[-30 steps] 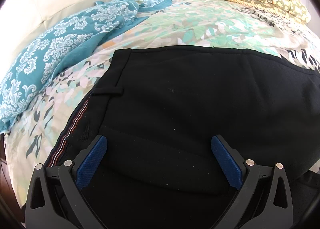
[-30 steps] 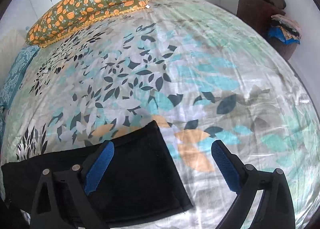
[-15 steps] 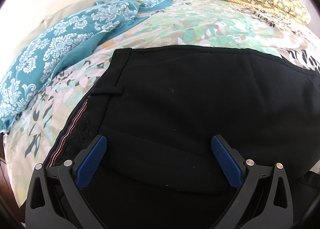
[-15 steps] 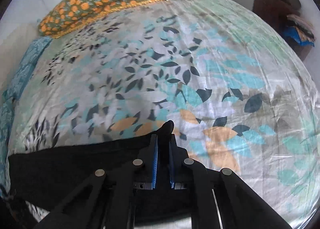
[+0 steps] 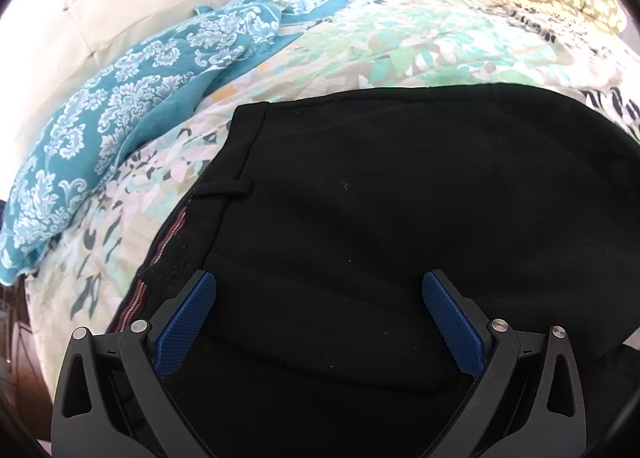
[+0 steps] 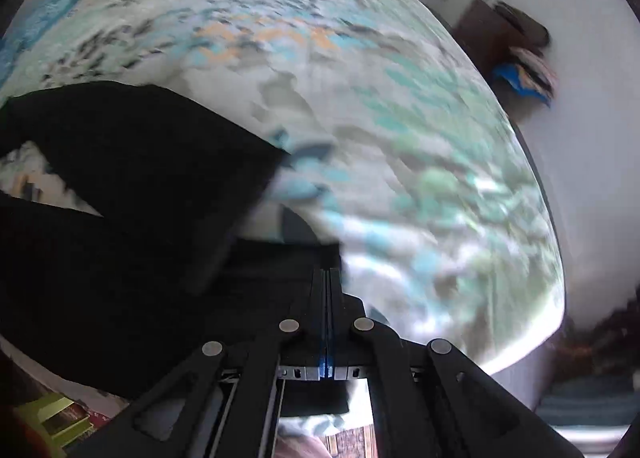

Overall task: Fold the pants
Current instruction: 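Fold the held leg over the trousers and release with the right tool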

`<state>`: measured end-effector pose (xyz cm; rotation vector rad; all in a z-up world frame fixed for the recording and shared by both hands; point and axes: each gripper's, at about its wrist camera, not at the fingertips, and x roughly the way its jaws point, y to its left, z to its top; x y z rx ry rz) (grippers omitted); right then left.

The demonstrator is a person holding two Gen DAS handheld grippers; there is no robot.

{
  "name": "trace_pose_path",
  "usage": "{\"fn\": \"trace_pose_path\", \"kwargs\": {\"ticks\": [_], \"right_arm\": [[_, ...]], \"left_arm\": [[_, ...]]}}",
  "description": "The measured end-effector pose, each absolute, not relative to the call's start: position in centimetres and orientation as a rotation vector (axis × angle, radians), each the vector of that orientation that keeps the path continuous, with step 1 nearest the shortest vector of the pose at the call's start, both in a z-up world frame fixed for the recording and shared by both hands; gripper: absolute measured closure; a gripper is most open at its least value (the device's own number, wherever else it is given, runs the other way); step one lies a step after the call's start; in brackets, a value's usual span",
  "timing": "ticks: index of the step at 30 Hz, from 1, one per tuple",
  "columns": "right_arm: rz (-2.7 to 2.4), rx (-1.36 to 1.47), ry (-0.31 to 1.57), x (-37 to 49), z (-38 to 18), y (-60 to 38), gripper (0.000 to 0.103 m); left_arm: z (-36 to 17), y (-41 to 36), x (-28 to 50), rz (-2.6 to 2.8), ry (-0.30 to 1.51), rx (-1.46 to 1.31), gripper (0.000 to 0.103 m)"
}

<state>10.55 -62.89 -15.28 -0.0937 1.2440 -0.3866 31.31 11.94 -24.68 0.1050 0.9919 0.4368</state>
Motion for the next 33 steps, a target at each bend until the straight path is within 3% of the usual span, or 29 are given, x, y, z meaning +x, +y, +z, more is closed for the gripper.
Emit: {"fn": "trace_pose_path", "kwargs": {"ticks": [2, 4, 6, 10, 12, 14, 20, 23, 33], "right_arm": [[-0.437, -0.022, 1.168, 8.6, -13.6, -64.0, 0.075], [-0.454, 0.006, 1.061, 7.3, -11.4, -63.4, 0.022], [-0.428, 0.014, 0.967, 7.1, -9.4, -61.3, 0.010], [-0.267, 0.139, 0.916, 9.0, -8.7, -55.5, 0.008], [-0.183, 0.245, 0.922, 10.1, -10.4, -52.2, 0.002], [-0.176, 0.264, 0.971, 11.5, -12.9, -48.4, 0.002], [-0.195, -0.063, 1.099, 14.2, -19.6, -39.3, 0.002], [-0.206, -0.156, 1.141, 14.0, -21.6, -38.2, 0.001], [-0.181, 0.005, 1.147, 13.6, -22.3, -40.4, 0.000]], "left_arm": [[-24.0, 11.9, 31.4, 0.434, 1.026, 0.107, 0.000], [-23.1, 11.9, 31.0, 0.419, 1.049, 0.086, 0.001], [-21.7, 11.6, 29.6, 0.366, 1.049, 0.022, 0.001], [-19.4, 9.0, 25.6, 0.243, 1.014, -0.023, 0.001], [-18.9, 7.3, 23.5, 0.199, 0.990, -0.038, 0.001], [-19.4, 5.9, 22.1, 0.171, 0.987, -0.048, 0.001], [-23.5, 5.2, 21.4, 0.169, 1.045, 0.027, 0.000], [-23.8, 6.5, 21.9, 0.146, 1.074, -0.076, 0.000], [-24.0, 6.3, 22.1, 0.144, 1.076, -0.070, 0.000]]}}
